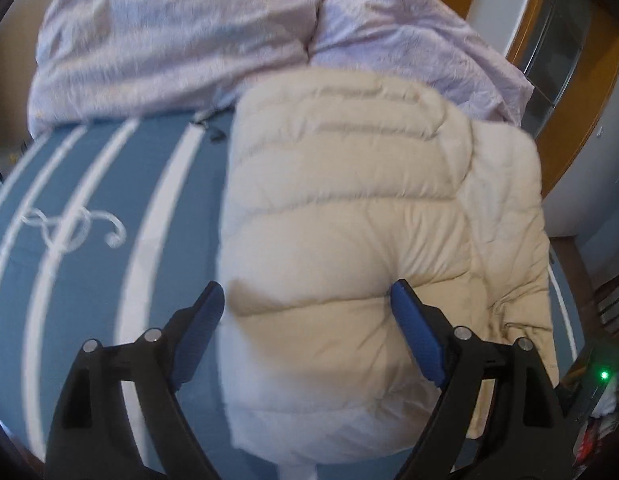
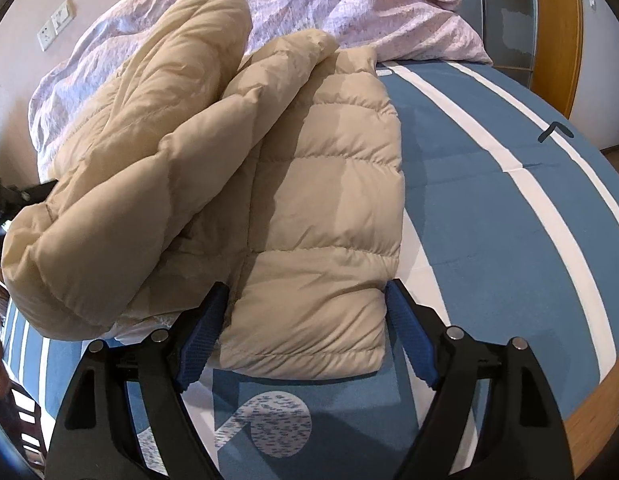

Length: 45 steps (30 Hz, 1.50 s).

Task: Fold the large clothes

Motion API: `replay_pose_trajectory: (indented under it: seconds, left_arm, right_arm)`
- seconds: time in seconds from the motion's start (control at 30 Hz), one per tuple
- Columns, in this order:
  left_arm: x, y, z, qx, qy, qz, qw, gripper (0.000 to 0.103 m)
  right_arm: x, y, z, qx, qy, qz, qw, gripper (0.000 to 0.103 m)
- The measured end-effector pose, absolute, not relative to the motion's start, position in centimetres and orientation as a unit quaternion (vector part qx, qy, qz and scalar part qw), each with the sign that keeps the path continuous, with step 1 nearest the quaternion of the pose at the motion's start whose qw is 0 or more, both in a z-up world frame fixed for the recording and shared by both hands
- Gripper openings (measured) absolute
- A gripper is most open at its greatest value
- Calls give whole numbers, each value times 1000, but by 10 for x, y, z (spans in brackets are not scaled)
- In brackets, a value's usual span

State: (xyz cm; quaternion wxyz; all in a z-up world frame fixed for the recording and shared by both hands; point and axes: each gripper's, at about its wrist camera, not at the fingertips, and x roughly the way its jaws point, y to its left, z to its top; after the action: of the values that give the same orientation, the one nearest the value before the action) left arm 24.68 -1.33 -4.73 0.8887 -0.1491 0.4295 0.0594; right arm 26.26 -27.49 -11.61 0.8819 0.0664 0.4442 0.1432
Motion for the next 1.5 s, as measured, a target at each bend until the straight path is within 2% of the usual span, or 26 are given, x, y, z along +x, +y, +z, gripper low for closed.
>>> replay_pose_trajectory:
  seconds: [0.33,0.73,0.83,0.9,1.0,1.27,1.37,1.5]
  left_arm:
    - [267,-57,-68,-100,431,32,896,85]
    - [271,-56,-73,-93,431,12,897,85]
    - [270,-56,-73,-93,431,9,897,85]
    - [270,-57,-73,-90,430,9,898,85]
    - [270,-59,-74,-83,429,10,900,85]
    - [272,-60,-74,-72,428,9,901,85]
    - [272,-62,-74,-68,428,9,901,85]
    - [272,-63,-74,-65,427,8,902,85]
  right_arm:
    - [270,-278,-119,59,444,152,881,82]
    - [282,-320,-89,62,424,90,899,81]
    - [289,-333,-77,89,415,81,902,71]
    - [294,-338,-66,115,406,92,902,54]
    - [297,-334,-52,130,387,114,906,43]
    - [296,-294,-31,128,346,181,912,29]
    - [293,-283,-34,119,339,195,913,29]
    - [297,-274,-57,73,371,167,911,27]
